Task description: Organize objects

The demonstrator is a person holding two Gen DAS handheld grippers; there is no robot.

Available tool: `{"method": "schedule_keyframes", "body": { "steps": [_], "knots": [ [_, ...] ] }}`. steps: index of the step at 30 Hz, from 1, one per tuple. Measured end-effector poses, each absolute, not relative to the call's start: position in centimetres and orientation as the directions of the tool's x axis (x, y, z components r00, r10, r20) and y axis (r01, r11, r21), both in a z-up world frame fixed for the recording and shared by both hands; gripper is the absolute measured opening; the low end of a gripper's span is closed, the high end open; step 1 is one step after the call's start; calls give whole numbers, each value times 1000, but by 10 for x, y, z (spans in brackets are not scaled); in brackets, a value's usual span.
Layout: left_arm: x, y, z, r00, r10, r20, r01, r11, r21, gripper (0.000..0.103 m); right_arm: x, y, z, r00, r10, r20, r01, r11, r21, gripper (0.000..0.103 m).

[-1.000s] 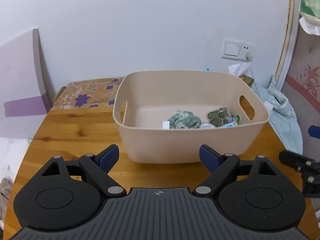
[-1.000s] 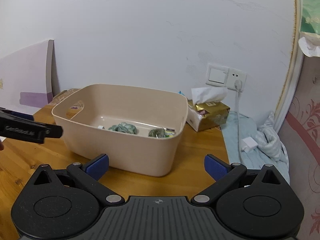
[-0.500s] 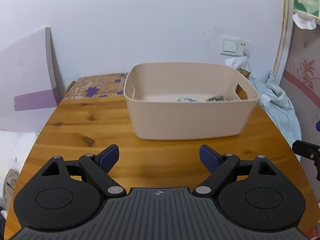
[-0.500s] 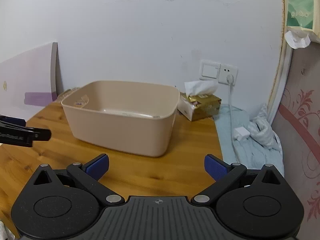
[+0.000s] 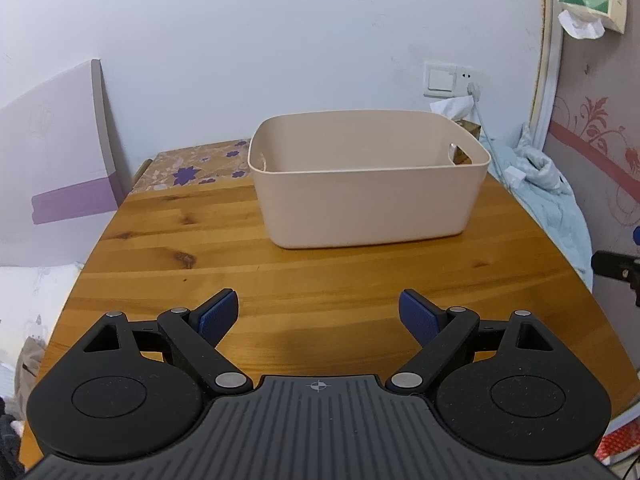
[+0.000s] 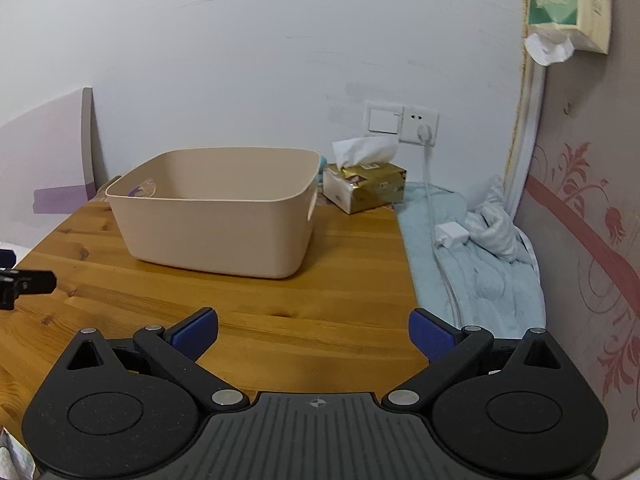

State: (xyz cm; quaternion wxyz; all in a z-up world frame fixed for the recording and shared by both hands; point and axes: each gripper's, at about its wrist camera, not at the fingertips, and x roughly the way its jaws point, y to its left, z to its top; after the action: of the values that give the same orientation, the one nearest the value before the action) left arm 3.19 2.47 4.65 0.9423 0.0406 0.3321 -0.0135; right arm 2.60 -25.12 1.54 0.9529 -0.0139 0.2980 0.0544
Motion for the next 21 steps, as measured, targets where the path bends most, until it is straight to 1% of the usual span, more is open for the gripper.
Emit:
{"method": "schedule_keyframes", "body": {
  "steps": [4, 13, 21],
  "knots": [
    [23, 26, 45, 771, 23, -636, 52, 994, 99, 89, 19, -253, 15, 816, 89, -571, -106, 994, 3, 103],
    [14, 26, 41, 753, -27, -657, 91, 994, 63, 89, 4, -253, 22, 823, 89, -561, -110, 994, -5, 103],
    [11, 22, 43, 751, -38, -659, 99, 994, 54, 89, 0, -253, 25, 823, 95, -559, -113, 994, 3, 103]
  ]
}}
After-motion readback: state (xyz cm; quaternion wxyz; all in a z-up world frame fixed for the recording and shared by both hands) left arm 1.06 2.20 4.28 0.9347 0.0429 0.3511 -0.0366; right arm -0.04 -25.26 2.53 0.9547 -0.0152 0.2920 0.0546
